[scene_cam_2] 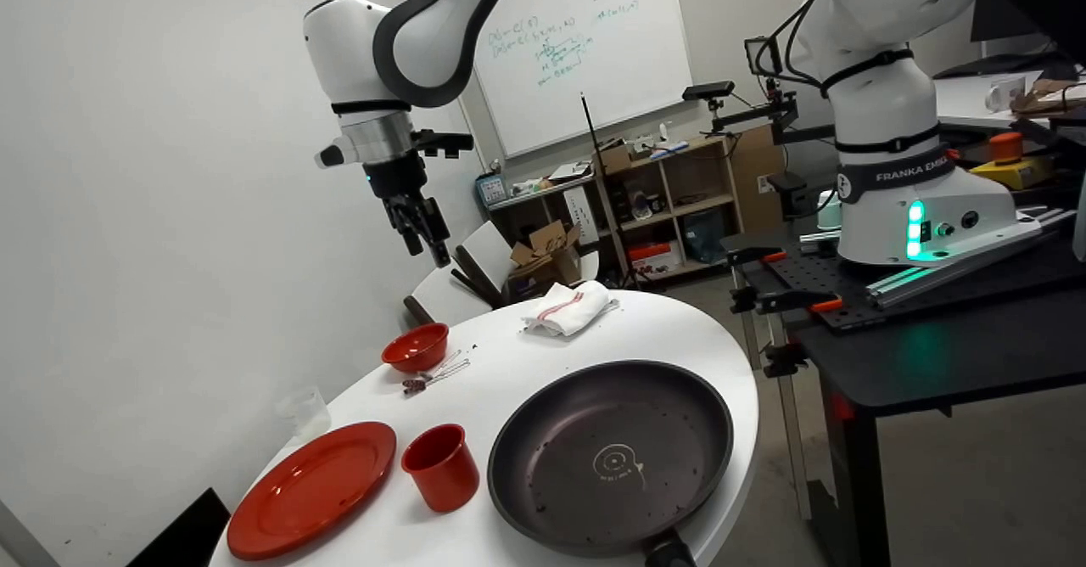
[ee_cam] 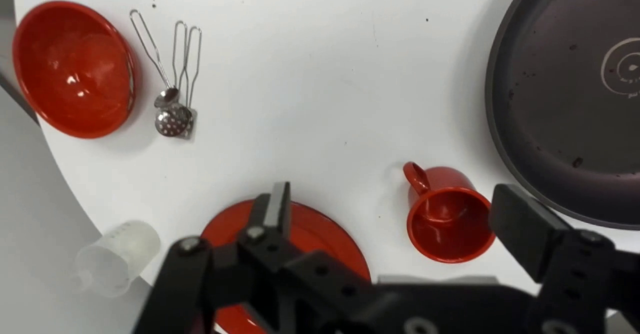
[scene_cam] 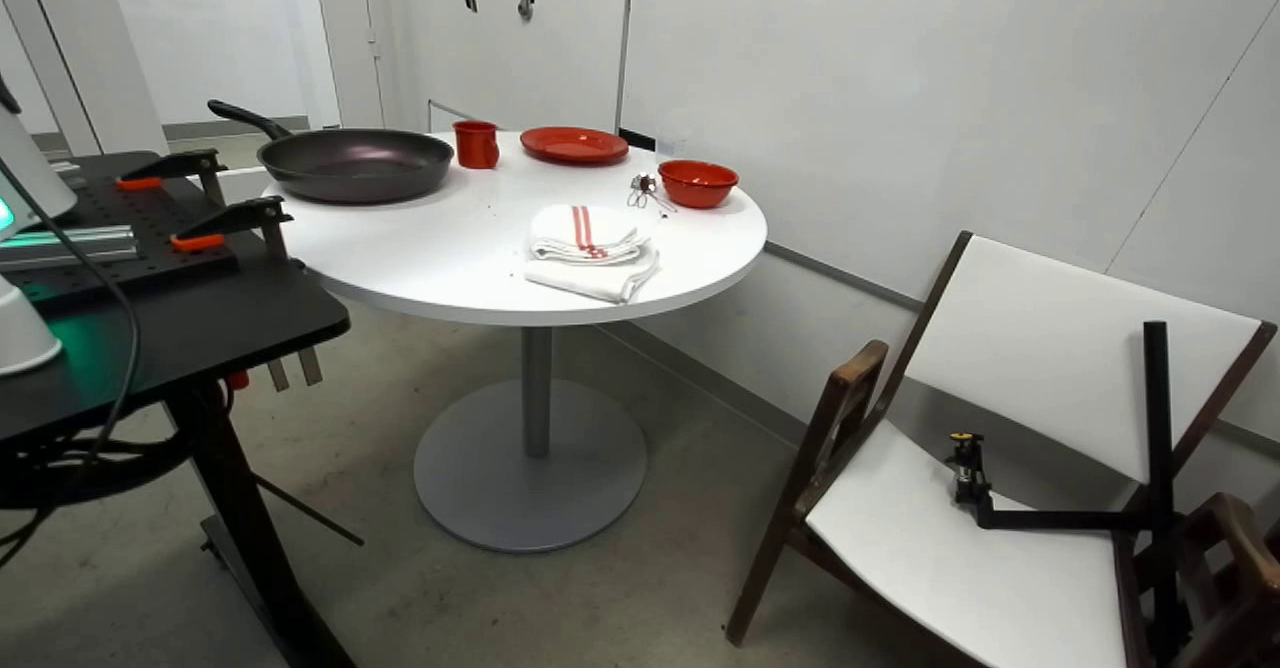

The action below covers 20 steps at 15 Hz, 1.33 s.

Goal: Pick up the red cup and put it on the left side of the table

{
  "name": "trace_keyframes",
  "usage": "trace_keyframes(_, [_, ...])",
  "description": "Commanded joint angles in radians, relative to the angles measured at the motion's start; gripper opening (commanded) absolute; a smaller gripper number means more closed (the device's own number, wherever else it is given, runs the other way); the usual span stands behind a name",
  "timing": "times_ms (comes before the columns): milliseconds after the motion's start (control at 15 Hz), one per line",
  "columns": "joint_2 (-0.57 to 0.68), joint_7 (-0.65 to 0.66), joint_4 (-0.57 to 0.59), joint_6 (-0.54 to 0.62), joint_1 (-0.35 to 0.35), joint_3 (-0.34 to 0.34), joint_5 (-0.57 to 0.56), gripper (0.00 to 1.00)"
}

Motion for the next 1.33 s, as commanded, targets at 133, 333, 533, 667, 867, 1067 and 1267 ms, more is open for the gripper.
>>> trace_keyframes(133, [-0.125,0.021,-0.127,-0.024,-0.050,-0.019,0.067,1.00])
trace_keyframes(333, [-0.175,0.012,-0.183,-0.026,-0.076,-0.031,0.109,1.00])
trace_keyframes(533, [-0.225,0.015,-0.253,-0.022,-0.096,-0.045,0.151,1.00])
trace_keyframes(667, [-0.242,0.013,-0.287,-0.018,-0.111,-0.063,0.171,1.00])
trace_keyframes(867, [-0.270,0.010,-0.346,-0.015,-0.130,-0.089,0.203,1.00])
trace_keyframes(1067, [-0.291,0.017,-0.396,-0.002,-0.148,-0.113,0.242,1.00])
trace_keyframes(1267, [-0.315,0.016,-0.448,0.025,-0.162,-0.132,0.284,1.00])
